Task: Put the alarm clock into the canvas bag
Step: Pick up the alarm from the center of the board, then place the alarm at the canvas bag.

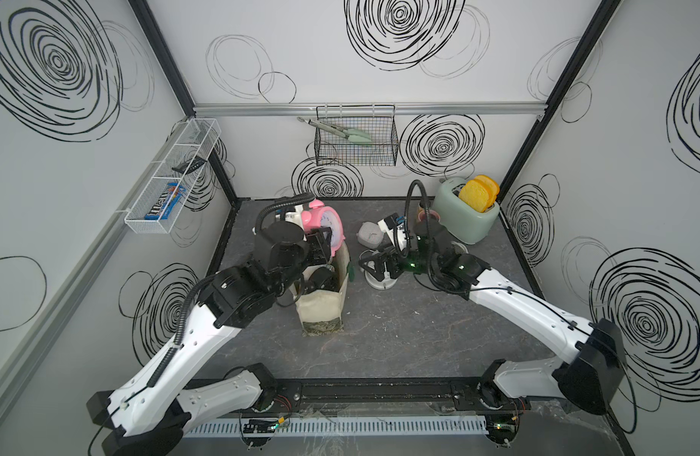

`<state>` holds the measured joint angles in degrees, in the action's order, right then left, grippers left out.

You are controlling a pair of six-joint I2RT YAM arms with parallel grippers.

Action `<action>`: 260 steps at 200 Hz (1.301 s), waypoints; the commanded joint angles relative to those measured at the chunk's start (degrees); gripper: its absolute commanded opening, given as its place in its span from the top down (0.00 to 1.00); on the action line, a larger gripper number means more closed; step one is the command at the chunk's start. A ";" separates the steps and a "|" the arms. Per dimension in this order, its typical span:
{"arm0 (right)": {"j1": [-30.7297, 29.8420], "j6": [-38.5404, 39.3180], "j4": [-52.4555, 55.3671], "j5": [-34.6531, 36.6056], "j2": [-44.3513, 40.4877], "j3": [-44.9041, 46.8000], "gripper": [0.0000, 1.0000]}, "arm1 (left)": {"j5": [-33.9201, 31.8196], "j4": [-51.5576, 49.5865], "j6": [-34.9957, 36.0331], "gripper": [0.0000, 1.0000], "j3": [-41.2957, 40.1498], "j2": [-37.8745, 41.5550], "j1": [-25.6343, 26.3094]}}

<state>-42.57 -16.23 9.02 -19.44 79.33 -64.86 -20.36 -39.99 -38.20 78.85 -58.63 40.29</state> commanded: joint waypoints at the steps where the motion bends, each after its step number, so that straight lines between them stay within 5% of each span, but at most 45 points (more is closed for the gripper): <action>1: -1.49 0.00 -1.52 0.13 4.76 -3.84 0.03 | -3.45 -6.19 1.54 0.63 0.82 -1.93 -0.39; 42: -2.05 -0.56 -2.56 0.19 12.50 -9.05 0.12 | -2.63 -6.74 1.74 0.63 0.10 -6.13 -0.39; 75: -1.94 -0.88 -1.35 0.47 15.61 -11.85 0.31 | -2.05 -4.92 1.54 0.63 -0.25 -9.55 -0.24; 123: -1.42 -2.09 -4.60 0.68 10.12 -8.12 0.08 | -2.84 -3.98 1.71 0.63 -0.60 -9.26 -2.47; 178: -0.06 -1.61 -1.07 -0.52 16.97 -14.60 0.12 | 1.35 -3.26 2.42 0.63 -1.24 -8.85 -5.74; 214: -0.30 -1.44 1.82 -1.37 20.92 -17.82 0.37 | 4.19 -1.61 0.98 0.63 -2.11 -10.04 -4.95; 260: -0.65 -1.79 0.64 -1.87 18.98 -16.82 0.94 | 4.23 -0.41 -2.58 0.63 -1.83 -14.55 -2.37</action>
<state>-42.85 -18.31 9.06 -20.73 100.22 -80.95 -16.45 -44.49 -38.11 77.14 -70.76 36.60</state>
